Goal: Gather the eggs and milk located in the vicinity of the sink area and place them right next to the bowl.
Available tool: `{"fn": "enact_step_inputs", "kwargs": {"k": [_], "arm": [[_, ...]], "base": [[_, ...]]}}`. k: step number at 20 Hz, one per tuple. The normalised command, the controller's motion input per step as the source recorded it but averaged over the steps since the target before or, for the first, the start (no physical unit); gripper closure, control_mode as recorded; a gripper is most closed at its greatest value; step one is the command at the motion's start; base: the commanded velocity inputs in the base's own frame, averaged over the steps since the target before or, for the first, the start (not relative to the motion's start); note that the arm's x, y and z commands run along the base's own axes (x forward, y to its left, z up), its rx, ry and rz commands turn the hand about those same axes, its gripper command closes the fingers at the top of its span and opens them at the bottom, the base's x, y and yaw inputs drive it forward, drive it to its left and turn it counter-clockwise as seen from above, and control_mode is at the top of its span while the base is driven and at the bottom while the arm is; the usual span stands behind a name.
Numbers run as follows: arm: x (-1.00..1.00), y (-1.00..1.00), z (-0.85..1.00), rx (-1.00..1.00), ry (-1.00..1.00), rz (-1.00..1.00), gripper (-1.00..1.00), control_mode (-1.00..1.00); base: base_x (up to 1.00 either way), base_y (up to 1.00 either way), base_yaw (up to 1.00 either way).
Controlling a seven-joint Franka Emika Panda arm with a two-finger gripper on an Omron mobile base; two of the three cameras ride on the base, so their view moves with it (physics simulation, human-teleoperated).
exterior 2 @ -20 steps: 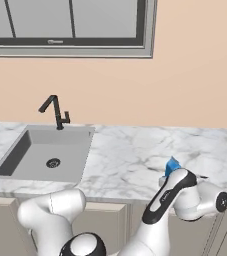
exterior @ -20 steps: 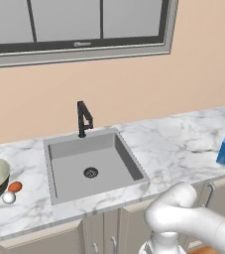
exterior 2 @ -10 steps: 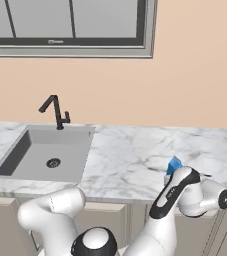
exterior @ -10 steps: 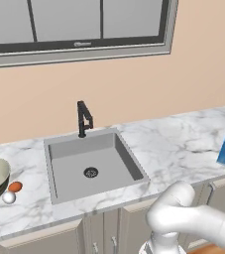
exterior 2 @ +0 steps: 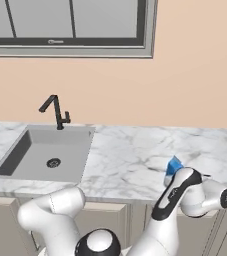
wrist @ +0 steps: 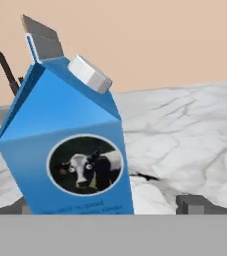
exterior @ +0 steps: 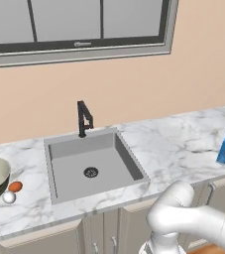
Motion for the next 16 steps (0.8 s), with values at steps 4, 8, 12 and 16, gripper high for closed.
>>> {"fn": "enact_step_inputs", "kwargs": {"k": [4,8,12,16], "arm": [[0.0,0.37,-0.01,0.0,0.0,0.0,-1.0,-1.0],[0.0,0.29,0.0,0.0,0.0,0.0,1.0,-1.0],[0.0,0.05,0.0,0.0,0.0,0.0,1.0,-1.0],[-0.05,0.0,0.12,0.0,-0.13,0.07,1.0,-1.0]], "base": [[0.0,0.0,0.0],[0.0,0.0,0.0],[0.0,0.0,0.0],[0.0,0.0,0.0]]}}
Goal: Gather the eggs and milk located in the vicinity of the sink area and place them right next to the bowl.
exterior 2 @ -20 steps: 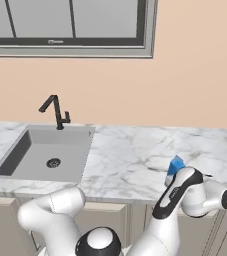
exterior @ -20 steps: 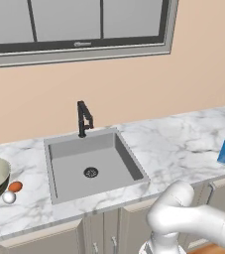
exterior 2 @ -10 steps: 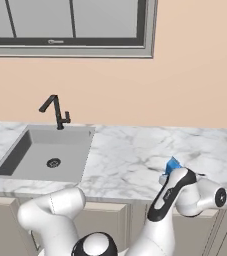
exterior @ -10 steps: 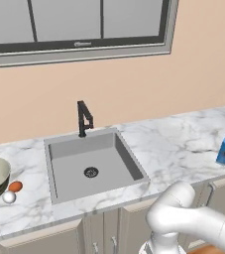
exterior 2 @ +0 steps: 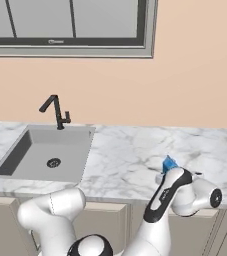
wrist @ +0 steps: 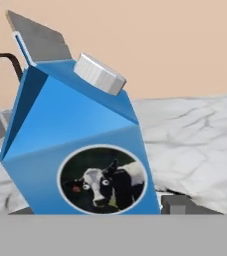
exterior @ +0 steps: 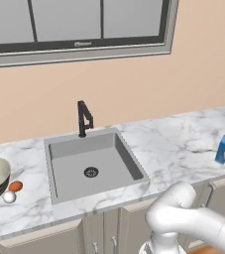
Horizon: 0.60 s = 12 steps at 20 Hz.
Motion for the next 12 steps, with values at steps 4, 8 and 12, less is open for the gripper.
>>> {"fn": "enact_step_inputs", "kwargs": {"k": [4,8,12], "arm": [[-0.11,0.0,0.74,0.01,-0.23,0.17,1.0,-1.0],[-0.19,0.0,0.82,0.05,-0.04,0.2,1.0,-1.0],[-0.36,0.27,0.53,0.01,0.04,0.19,1.0,-1.0]], "base": [[0.0,0.0,0.0],[0.0,0.0,0.0],[0.0,0.0,0.0]]}}
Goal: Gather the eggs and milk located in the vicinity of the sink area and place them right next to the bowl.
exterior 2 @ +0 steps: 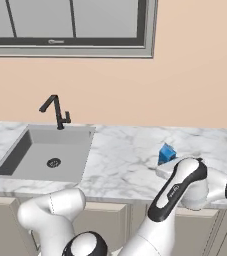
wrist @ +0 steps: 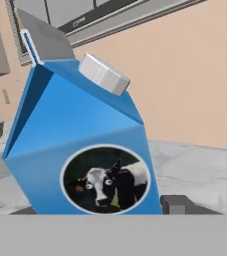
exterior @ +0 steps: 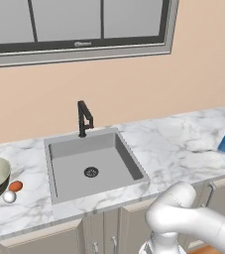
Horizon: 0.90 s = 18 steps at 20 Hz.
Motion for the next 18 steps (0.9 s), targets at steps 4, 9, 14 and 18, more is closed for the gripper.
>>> {"fn": "enact_step_inputs", "kwargs": {"k": [4,9,14,18], "arm": [[-0.47,0.55,0.19,0.0,0.09,0.19,1.0,-1.0],[-0.5,0.8,0.07,-0.01,0.09,0.17,1.0,-1.0],[-0.48,0.86,0.25,-0.02,0.03,0.14,1.0,-1.0],[-0.56,0.73,0.44,0.0,-0.05,0.05,1.0,-1.0]], "base": [[0.0,0.0,0.0],[0.0,0.0,0.0],[0.0,0.0,0.0],[0.0,0.0,0.0]]}}
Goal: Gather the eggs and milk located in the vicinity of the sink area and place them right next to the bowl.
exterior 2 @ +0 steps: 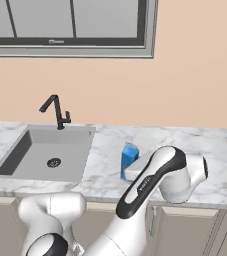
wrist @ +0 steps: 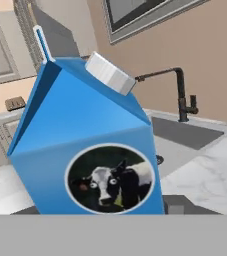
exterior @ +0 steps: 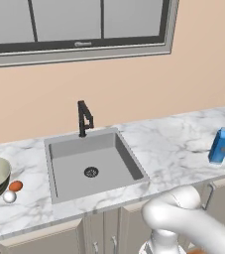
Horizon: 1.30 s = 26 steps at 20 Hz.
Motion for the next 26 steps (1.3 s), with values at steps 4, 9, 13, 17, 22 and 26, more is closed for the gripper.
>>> {"fn": "enact_step_inputs", "kwargs": {"k": [4,9,13,17,22,26], "arm": [[-0.54,0.62,0.5,0.0,-0.22,0.0,1.0,-1.0],[-0.2,0.88,0.14,0.0,-0.11,0.03,1.0,-1.0],[-0.01,0.8,0.0,-0.01,0.0,0.16,1.0,-1.0],[0.0,0.42,-0.02,-0.02,0.03,0.22,1.0,-1.0],[0.0,0.12,-0.09,0.0,0.03,0.15,1.0,-1.0],[0.0,0.0,0.0,0.0,0.0,0.0,1.0,1.0]], "base": [[0.0,0.0,0.0],[0.0,0.0,0.0],[0.0,0.0,0.0],[0.0,0.0,0.0],[0.0,0.0,0.0],[-0.01,0.0,0.0]]}}
